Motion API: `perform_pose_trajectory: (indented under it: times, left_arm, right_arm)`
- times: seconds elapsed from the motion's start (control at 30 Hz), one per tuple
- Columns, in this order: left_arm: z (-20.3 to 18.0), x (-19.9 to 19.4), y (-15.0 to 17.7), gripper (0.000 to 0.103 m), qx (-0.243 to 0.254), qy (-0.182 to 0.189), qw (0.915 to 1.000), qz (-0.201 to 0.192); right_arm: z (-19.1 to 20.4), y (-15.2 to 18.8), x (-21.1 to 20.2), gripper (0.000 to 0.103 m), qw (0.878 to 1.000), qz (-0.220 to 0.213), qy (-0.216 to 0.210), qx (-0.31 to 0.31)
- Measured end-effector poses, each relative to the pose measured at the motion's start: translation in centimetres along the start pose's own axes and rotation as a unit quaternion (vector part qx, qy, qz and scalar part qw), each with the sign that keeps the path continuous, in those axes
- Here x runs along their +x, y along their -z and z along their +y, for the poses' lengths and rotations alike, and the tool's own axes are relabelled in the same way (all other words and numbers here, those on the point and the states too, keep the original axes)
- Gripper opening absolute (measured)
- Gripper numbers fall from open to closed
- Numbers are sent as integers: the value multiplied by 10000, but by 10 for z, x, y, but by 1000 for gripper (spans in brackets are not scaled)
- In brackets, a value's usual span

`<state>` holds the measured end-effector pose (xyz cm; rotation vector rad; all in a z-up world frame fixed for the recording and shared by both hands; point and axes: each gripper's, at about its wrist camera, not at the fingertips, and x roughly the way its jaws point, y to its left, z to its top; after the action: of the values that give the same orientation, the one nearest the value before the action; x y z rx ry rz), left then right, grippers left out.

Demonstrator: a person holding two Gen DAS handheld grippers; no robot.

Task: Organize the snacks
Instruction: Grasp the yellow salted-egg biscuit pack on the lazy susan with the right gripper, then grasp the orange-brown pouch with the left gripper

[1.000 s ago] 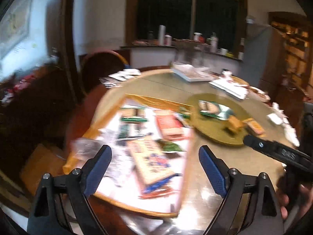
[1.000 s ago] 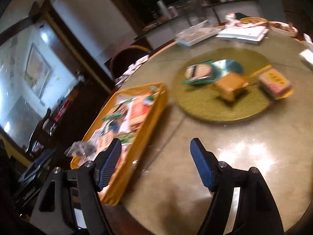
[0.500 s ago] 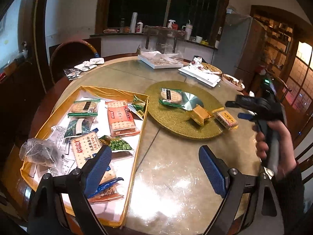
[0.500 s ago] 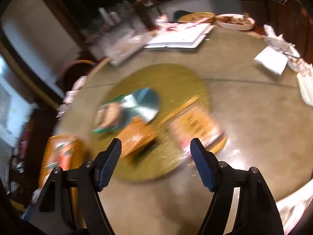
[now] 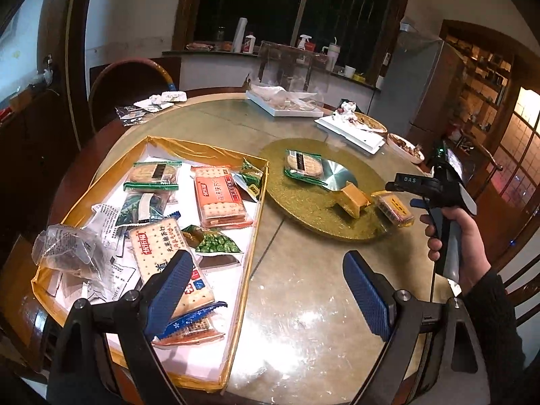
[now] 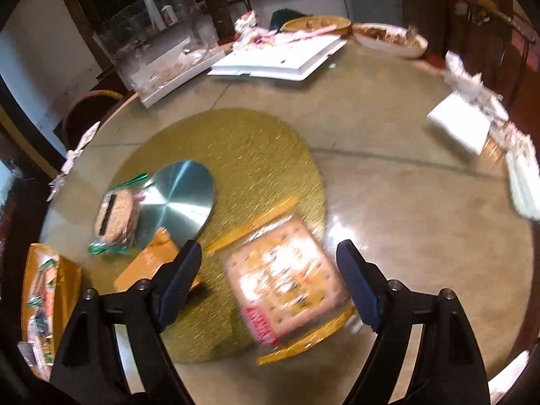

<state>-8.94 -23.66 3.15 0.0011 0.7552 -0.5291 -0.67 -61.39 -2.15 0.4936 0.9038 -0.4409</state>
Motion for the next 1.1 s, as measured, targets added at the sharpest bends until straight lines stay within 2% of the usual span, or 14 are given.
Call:
perform_pose_trajectory:
  times: [0.07,0.2,0.33,0.4,0.43,0.53,0.7,0.8,0.87,0.93,1.1]
  left_arm:
    - [-1,-4,0,91,9,-12,10000,-55]
    - [-3,-5,-1,91,-8,-12,10000,-60]
    - [-11,-3,-4,91,69,-12,10000,-26]
    - [-18,-1,-8,91,222,12,9998,-18]
    - [-21,2,-9,91,302,16,9995,0]
    - [-38,15,-17,91,658,158,9976,134]
    - [-75,64,-34,91,1335,419,9885,580]
    - [-99,114,-42,91,1861,353,9764,1035]
    - [-111,138,-52,91,2013,260,9748,924]
    - [-125,161,-63,91,2133,368,9722,895]
    - [-150,214,-77,91,2319,257,9650,1201]
  right_arm:
    - [-4,1,9,82,9995,223,-211,48]
    - [8,18,11,83,9985,377,-277,-279]
    - [21,27,13,83,9976,333,229,-568]
    - [20,26,13,80,9980,256,295,-507]
    - [18,25,12,72,9981,231,336,-460]
    - [14,28,7,70,9984,295,321,-357]
    - [6,69,-24,70,9987,432,176,-215]
    - [0,101,-46,70,9992,377,-71,-77]
    - [1,124,-61,70,9991,302,-284,-81]
    - [3,142,-72,70,9987,193,-442,-139]
    - [10,170,-86,70,9974,-1,-580,-423]
